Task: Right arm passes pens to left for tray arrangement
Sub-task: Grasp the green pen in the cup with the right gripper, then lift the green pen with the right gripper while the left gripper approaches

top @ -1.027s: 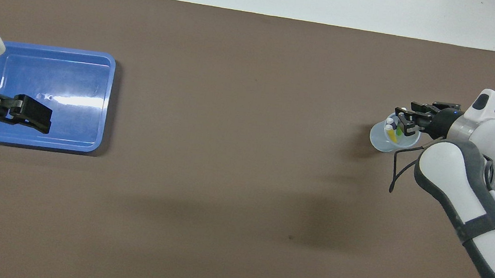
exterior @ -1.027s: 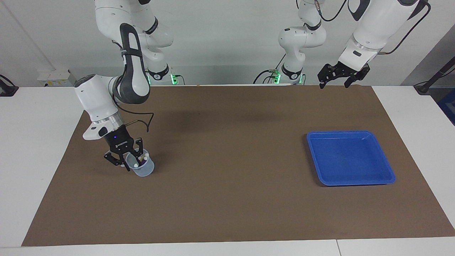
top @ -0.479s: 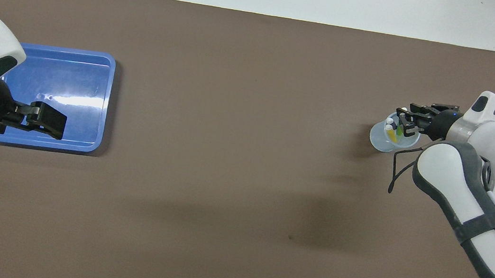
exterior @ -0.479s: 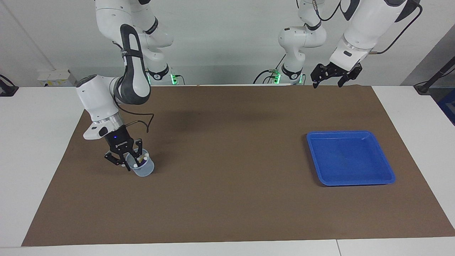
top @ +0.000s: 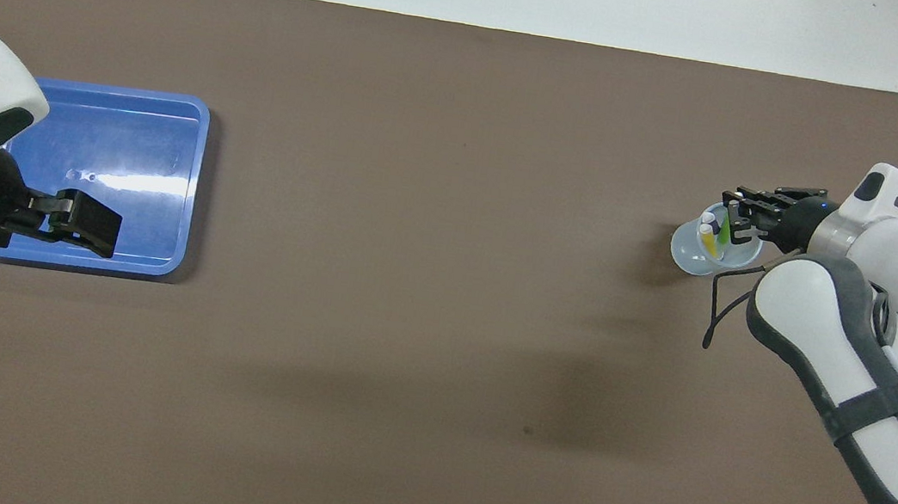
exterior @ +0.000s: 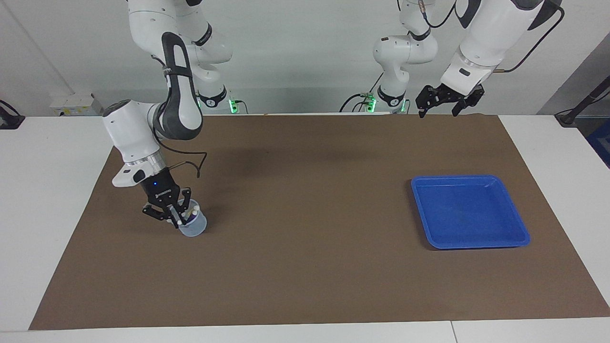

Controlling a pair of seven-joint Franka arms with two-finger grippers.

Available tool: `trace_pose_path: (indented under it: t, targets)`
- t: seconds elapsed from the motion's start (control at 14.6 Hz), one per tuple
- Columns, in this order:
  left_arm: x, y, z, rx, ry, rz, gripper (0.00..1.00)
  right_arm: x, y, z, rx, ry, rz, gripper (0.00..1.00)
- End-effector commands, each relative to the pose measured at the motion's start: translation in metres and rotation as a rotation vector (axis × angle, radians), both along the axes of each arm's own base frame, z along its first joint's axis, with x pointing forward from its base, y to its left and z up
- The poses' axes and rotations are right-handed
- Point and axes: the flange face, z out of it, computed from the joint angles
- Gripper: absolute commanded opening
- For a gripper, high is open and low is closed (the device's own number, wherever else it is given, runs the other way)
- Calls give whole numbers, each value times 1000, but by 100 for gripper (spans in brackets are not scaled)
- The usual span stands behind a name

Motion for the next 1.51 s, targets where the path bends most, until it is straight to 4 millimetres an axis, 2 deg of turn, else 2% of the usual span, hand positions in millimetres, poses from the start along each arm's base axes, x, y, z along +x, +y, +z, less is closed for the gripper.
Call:
trace_pose_path:
  t: [0.0,0.27,0.41,0.75,0.89,1.1,1.16,1.44]
  targets:
    - [-10,0,-1,-2,-14,13,100,1,5,27,25,-39,9,0]
    - [-10,-6,0,-44,-5,55,100,-5,6,74,91,-76,-73,0]
    - [-11,-13,1,-38,-9,112,100,-8,9,105,151,-73,-111,0]
    - [-15,-39,4,-96,5,319,100,4,2,180,328,-20,-261,0]
    - [-17,-50,4,-106,18,380,100,8,9,189,421,39,-382,0]
    - [-19,-62,1,-148,51,517,100,7,32,189,553,143,-557,0]
    - [-20,-66,-1,-165,57,586,100,6,51,188,588,185,-590,0]
    - [-40,-108,-22,-227,75,896,100,-5,131,190,747,363,-784,0]
